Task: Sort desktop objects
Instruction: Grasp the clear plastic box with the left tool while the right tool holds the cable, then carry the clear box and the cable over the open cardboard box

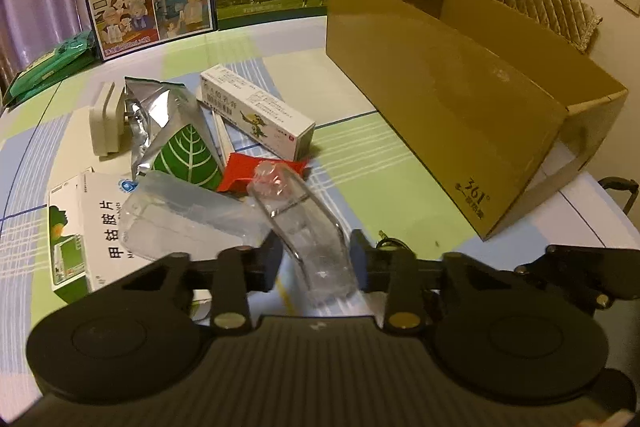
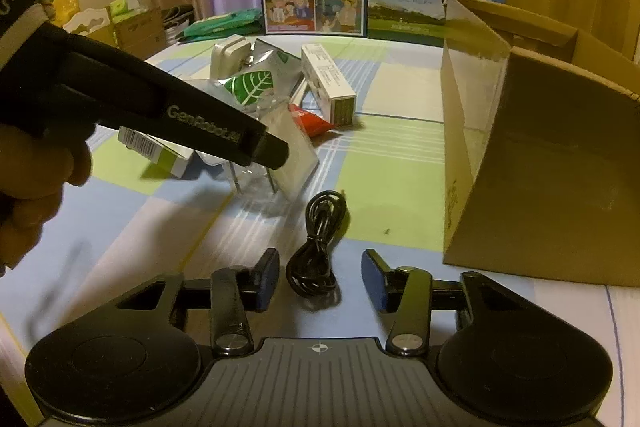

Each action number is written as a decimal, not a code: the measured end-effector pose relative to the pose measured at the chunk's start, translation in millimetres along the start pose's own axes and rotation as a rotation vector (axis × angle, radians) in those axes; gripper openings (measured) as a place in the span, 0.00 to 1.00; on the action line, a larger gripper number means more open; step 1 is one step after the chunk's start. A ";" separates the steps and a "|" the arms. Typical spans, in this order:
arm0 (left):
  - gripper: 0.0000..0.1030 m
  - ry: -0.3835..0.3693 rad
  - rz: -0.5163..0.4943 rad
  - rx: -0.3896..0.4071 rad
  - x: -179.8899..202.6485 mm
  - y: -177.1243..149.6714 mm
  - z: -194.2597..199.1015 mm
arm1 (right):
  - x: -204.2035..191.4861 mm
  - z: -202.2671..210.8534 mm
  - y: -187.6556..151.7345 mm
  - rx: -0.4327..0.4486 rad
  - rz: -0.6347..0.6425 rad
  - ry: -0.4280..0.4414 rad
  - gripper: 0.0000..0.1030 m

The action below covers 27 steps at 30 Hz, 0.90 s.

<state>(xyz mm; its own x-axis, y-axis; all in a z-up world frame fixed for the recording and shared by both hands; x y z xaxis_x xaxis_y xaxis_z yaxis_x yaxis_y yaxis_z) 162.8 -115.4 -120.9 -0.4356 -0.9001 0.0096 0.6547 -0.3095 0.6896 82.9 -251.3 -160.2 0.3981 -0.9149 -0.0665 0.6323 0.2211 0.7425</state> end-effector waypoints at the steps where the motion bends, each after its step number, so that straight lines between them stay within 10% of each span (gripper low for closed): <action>1: 0.22 0.005 -0.011 -0.008 -0.7 -0.9 2.6 | -0.5 -1.2 0.3 -0.002 0.001 0.003 0.37; 8: 0.22 -0.004 -0.073 -0.025 -0.5 -19.7 35.8 | 1.5 1.9 0.2 -0.006 -0.029 -0.020 0.09; 27: 0.32 0.022 -0.032 -0.017 -13.3 -33.6 18.8 | 5.9 -0.3 -0.9 0.025 -0.004 -0.068 0.22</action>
<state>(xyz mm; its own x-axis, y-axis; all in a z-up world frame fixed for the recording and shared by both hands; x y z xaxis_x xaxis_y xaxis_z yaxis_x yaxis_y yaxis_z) 135.0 -87.2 -130.6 -0.4433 -0.8959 -0.0286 0.6507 -0.3436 0.6771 84.8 -256.8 -161.5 0.3492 -0.9367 -0.0248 0.6168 0.2098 0.7586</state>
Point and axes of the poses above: each gripper's, at about its wrist camera, not at the fingertips, and z roughly against the way its jaws point, x to its right, y to its top, the point moved 2 cm from there along -z, roughly the way its jaws point, and after that the axes turned 2 degrees about -z, right-handed, at the moved point
